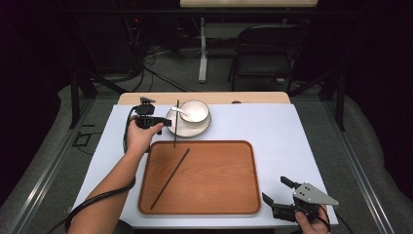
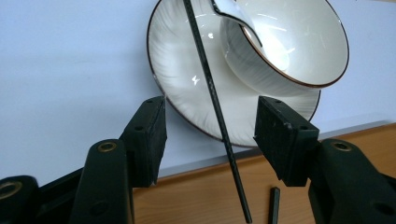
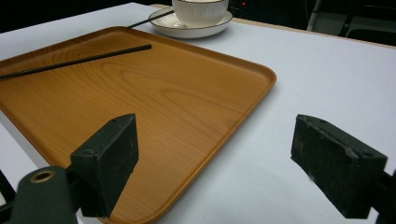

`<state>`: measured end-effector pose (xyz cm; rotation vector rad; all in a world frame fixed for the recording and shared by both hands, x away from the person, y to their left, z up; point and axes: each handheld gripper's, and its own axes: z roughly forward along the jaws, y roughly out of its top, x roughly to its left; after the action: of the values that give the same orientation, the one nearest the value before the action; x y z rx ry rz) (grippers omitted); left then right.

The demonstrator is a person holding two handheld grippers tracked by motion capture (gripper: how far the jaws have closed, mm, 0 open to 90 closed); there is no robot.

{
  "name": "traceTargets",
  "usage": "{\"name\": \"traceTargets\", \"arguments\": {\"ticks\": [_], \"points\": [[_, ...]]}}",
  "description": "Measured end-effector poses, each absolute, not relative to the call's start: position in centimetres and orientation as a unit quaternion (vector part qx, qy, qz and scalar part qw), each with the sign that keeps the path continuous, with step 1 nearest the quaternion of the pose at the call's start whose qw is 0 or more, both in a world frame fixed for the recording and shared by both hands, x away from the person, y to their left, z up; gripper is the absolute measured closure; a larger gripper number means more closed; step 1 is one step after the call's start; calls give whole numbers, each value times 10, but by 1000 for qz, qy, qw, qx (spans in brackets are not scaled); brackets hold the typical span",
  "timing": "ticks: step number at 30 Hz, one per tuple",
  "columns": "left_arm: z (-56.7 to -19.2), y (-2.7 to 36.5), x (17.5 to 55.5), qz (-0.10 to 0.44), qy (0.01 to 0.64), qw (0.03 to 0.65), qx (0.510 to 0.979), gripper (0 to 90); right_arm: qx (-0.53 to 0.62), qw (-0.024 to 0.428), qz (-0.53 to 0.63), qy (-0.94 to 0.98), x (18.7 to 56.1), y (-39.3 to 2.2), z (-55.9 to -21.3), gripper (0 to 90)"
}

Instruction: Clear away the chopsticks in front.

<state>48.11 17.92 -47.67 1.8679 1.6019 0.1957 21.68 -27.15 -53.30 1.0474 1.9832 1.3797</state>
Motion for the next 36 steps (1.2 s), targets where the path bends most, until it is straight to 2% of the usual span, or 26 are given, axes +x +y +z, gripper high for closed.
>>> {"name": "traceTargets", "arguments": {"ticks": [9,18,36], "points": [[-487,166,498,76,613,325,716,485,384,251,508,729,217,-272,-533,145],[-501,159,509,77,620,311,716,579,381,251,509,730,217,-272,-533,145],[-518,148,525,24,655,295,695,694,379,252,511,730,216,-273,-533,145]]}}
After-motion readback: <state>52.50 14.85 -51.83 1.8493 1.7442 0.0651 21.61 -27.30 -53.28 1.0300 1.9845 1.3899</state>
